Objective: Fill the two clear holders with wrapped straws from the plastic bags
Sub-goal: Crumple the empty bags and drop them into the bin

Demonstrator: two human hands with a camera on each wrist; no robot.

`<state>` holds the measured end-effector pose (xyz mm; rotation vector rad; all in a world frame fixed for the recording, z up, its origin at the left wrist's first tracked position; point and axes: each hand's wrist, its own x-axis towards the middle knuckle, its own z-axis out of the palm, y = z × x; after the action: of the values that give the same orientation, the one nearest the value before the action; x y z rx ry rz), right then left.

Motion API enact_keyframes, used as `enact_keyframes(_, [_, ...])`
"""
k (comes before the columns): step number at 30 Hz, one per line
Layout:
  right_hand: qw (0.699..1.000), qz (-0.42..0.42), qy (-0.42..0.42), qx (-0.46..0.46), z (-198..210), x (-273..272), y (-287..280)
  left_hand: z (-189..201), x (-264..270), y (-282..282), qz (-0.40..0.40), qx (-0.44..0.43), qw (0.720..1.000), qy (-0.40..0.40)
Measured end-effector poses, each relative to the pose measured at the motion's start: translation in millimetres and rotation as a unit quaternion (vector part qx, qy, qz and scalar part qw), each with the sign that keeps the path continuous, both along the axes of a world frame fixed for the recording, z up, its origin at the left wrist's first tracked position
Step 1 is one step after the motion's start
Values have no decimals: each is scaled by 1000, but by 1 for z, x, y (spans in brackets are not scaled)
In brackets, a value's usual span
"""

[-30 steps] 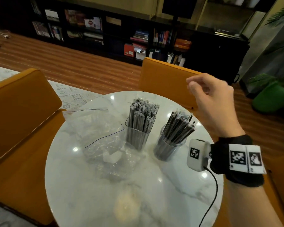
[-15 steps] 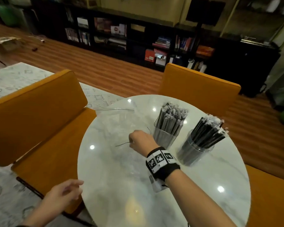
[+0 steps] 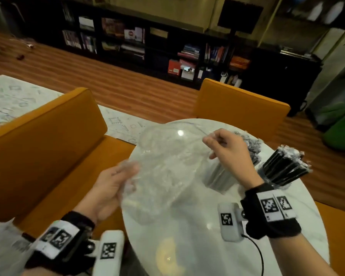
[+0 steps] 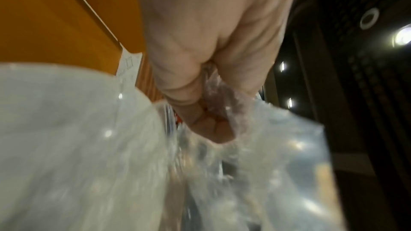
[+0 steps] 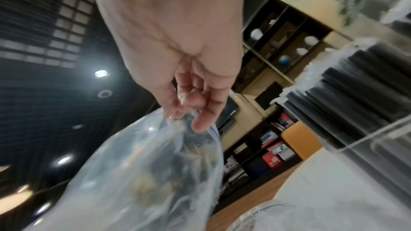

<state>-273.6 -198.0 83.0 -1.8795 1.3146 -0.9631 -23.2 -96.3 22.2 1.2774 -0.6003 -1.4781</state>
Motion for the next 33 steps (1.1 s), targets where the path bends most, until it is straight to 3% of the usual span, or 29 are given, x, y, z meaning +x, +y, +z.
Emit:
enact_keyframes(6, [999,-23,-11,44,-33,57,-32,0,86,9,51,-5,999,2])
enact_keyframes(9, [988,-73,93,103,-80,72,-53,-7,105,10,84,1,996,12])
enact_keyframes(12, [938,-112,266,191,-133,74,-62,-11,111,11,73,7,997,10])
enact_keyframes(14, [922,-136,268,246,-161,73,-58,-12,111,12,70,17,997,11])
enact_keyframes(17, [909,-193,170,327,-188,69,-51,-12,108,9,77,23,997,7])
enact_keyframes(18, [905,-198,177,333,-193,67,-48,-11,104,7,81,15,997,-1])
enact_keyframes(22, [866,-170,373,288,-192,59,-34,10,77,-4,59,17,998,-22])
enact_keyframes(24, [861,-156,384,296,-191,55,-28,-4,78,-15,26,2,999,24])
enact_keyframes(27, [894,-131,254,346,-195,48,-19,-26,76,-28,0,25,999,39])
enact_keyframes(29, [918,-146,72,360,-191,45,-10,-40,68,-34,-40,53,998,-3])
enact_keyframes(31, [899,-169,-148,375,-180,42,1,-54,55,-36,-80,81,992,-52])
enact_keyframes(33, [846,-99,-309,423,-171,41,13,-70,40,-34,-117,109,981,-107])
